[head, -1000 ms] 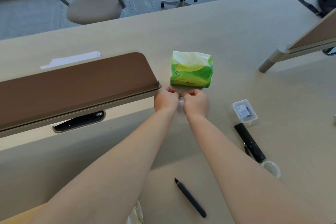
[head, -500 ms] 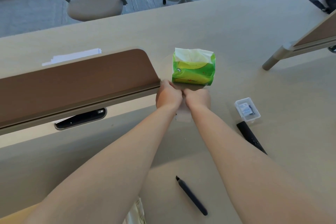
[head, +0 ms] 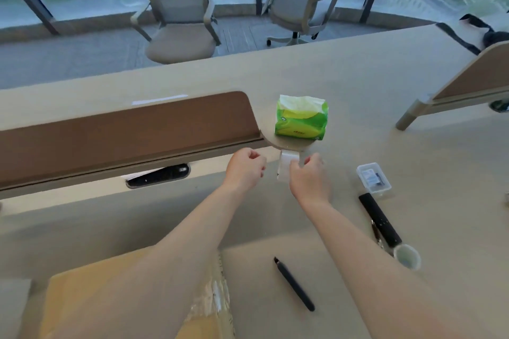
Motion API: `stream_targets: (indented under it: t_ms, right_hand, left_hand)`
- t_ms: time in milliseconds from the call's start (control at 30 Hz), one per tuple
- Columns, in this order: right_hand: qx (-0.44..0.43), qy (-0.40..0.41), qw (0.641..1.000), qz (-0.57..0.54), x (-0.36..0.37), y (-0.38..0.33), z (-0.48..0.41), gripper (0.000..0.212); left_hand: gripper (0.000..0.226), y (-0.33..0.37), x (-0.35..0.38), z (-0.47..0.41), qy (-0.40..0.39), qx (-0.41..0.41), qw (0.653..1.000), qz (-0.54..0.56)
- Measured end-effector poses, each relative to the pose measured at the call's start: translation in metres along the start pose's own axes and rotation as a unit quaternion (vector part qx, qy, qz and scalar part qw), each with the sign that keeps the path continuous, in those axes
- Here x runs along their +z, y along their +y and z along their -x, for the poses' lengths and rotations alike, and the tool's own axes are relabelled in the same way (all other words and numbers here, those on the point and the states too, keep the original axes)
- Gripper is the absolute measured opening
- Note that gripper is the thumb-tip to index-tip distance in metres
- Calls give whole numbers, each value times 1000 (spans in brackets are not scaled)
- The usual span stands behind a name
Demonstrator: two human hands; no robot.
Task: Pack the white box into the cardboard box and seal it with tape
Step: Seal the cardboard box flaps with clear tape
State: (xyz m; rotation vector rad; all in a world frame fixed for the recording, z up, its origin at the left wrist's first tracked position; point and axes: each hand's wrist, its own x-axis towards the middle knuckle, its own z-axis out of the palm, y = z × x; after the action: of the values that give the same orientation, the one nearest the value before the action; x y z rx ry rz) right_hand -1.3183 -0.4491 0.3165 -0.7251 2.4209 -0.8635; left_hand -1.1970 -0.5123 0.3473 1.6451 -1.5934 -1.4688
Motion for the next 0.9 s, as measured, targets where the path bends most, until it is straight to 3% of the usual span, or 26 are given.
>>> stream_targets:
  t_ms: [100, 367, 533, 667, 800, 900]
  right_hand:
    - [-62, -79, 995, 22, 3, -16, 44, 15]
    - [-163, -232, 956, 76, 49, -35, 178, 19]
    - [-156, -216, 959, 99, 73, -20, 232, 17]
    - [-123, -137, 974, 134, 89, -6, 266, 34]
    - [-43, -126, 985, 110, 95, 6, 291, 34]
    - [-12, -137, 987, 79, 101, 8, 297, 39]
  left_hand:
    - [17, -19, -35, 37, 24, 36, 999, -16]
    - [15, -96, -135, 132, 104, -12, 991, -87]
    - [12, -148, -195, 173, 158, -50, 981, -104]
    - [10, -190, -240, 200, 192, -68, 971, -127]
    - [36, -233, -274, 214, 217, -69, 954, -193]
    - [49, -260, -287, 221, 158, -114, 974, -117]
